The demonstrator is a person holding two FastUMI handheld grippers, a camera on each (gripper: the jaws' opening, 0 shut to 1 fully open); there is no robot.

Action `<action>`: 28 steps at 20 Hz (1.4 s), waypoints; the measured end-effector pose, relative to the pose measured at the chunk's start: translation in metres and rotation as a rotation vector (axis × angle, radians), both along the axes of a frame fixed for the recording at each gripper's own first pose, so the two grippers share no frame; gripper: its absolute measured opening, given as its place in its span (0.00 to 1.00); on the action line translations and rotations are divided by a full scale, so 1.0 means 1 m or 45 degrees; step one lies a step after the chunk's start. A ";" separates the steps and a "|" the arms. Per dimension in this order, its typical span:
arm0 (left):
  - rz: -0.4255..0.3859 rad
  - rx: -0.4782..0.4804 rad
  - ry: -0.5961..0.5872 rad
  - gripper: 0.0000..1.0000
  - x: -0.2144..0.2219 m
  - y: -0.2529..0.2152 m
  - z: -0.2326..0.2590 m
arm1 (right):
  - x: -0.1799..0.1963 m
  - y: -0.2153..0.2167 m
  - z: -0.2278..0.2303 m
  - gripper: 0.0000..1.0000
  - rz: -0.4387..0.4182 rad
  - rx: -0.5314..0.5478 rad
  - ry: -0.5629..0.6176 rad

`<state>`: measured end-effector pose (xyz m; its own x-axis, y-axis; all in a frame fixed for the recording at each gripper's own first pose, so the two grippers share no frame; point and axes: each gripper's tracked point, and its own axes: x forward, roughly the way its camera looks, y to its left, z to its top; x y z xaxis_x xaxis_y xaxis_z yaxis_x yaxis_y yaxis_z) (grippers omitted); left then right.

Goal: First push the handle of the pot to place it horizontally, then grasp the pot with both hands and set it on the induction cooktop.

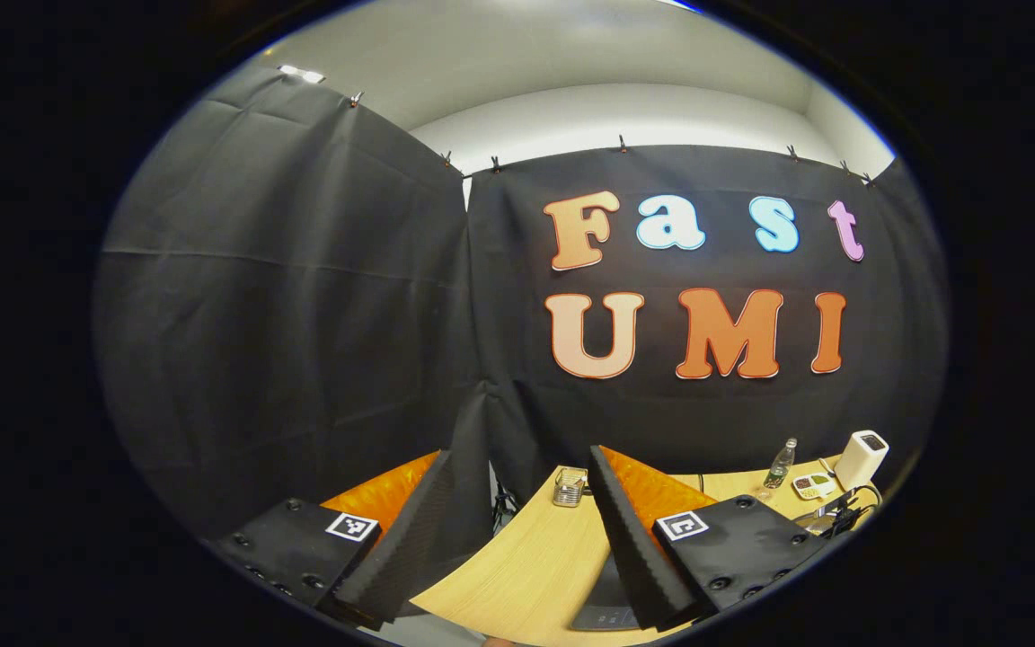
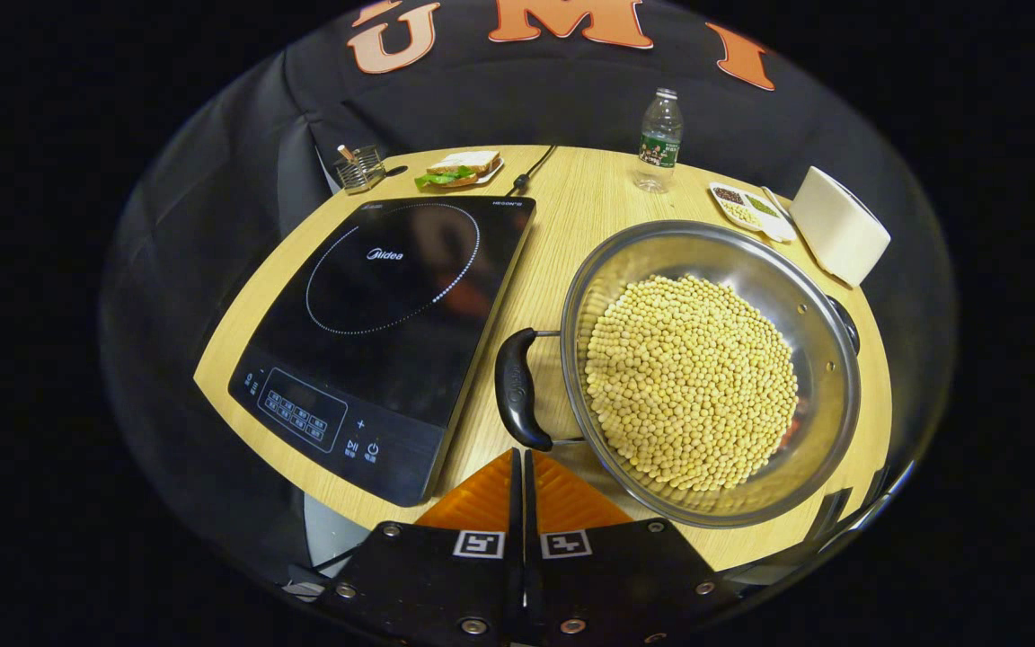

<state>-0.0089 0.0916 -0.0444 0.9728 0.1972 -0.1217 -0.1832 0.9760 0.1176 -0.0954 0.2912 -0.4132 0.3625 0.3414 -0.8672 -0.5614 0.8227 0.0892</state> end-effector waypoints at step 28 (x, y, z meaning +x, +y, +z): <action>0.026 -0.006 0.084 0.97 -0.001 0.004 -0.026 | 0.039 0.042 0.000 0.00 -0.036 0.073 -0.038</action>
